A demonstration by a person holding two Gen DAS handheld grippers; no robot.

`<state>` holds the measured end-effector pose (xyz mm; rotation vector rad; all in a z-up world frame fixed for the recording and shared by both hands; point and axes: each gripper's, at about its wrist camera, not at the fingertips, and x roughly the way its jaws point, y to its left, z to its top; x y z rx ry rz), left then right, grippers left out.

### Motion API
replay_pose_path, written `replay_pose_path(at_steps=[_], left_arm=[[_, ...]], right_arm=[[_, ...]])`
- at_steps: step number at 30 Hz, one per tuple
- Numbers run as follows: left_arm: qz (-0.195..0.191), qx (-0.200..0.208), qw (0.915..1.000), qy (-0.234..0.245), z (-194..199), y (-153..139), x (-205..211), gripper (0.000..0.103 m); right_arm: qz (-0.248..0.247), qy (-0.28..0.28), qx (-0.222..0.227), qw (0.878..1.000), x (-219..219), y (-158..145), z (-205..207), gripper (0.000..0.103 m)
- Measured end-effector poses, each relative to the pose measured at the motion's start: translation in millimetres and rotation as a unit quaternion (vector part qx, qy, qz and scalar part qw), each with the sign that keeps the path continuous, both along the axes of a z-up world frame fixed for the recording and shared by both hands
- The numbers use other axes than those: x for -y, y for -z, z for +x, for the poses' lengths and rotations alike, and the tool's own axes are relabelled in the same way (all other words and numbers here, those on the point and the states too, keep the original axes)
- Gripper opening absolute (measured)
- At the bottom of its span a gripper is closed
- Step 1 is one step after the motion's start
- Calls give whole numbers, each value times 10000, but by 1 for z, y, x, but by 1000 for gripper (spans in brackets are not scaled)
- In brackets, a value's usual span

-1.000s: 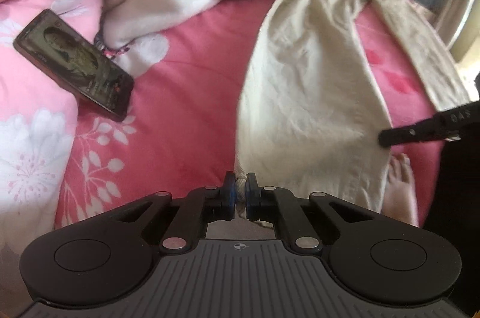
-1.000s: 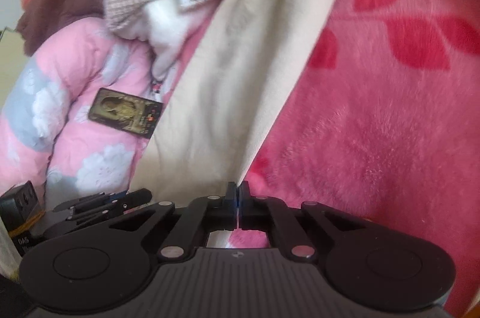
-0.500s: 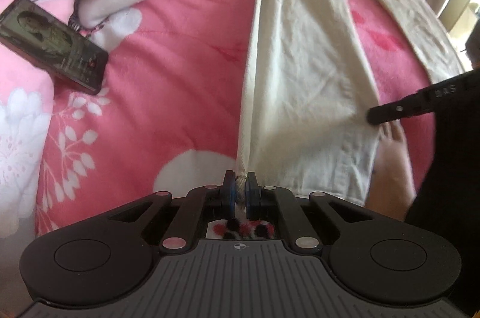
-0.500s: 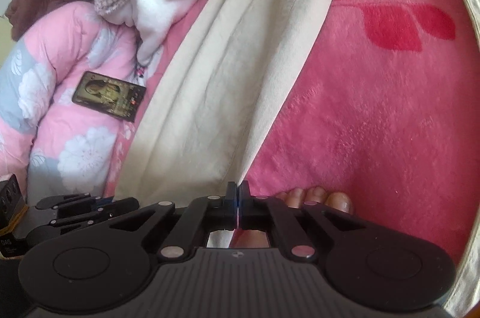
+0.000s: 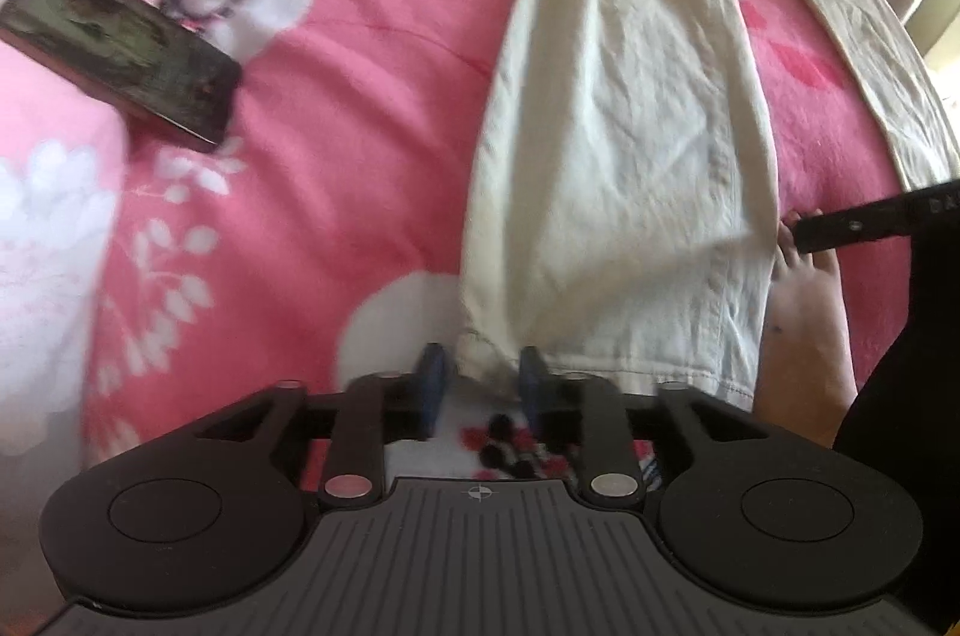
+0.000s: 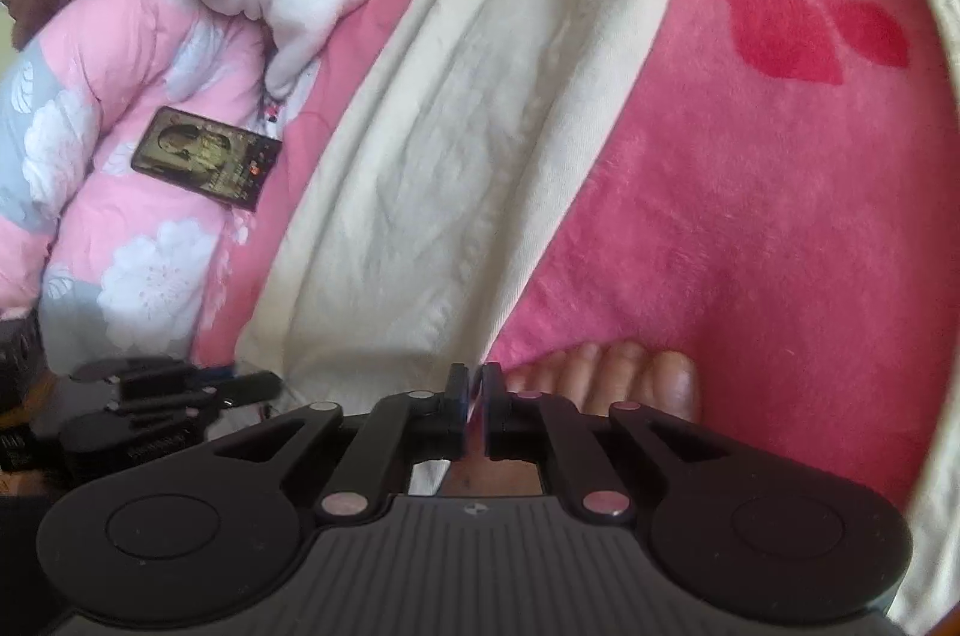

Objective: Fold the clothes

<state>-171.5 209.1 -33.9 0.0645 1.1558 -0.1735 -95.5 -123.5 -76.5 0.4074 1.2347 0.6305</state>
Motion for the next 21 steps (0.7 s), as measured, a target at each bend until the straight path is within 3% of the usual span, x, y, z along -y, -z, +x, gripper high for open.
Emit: replay_pose_path(at_steps=[1, 5, 10, 13, 17, 21], left_arm=[[19, 88, 10000, -25, 0, -7, -3, 30], [-131, 604, 9981, -35, 11, -36, -4, 38], [-463, 1188, 9898, 630, 54, -52, 40, 45], [-712, 1321, 9807, 1256, 82, -44, 85, 46], [-522, 1306, 9694, 2013, 108, -19, 146, 47], [-536, 1168, 9612, 2440, 126, -1, 179, 47]], right_arm=[[10, 122, 61, 9999, 8, -5, 0, 21], [49, 610, 307, 9977, 42, -26, 2, 23], [288, 1695, 569, 9835, 98, -52, 31, 25], [237, 2192, 592, 9736, 117, -55, 57, 25], [153, 2813, 620, 9575, 139, -58, 91, 25], [44, 3324, 681, 9407, 157, -62, 125, 25]])
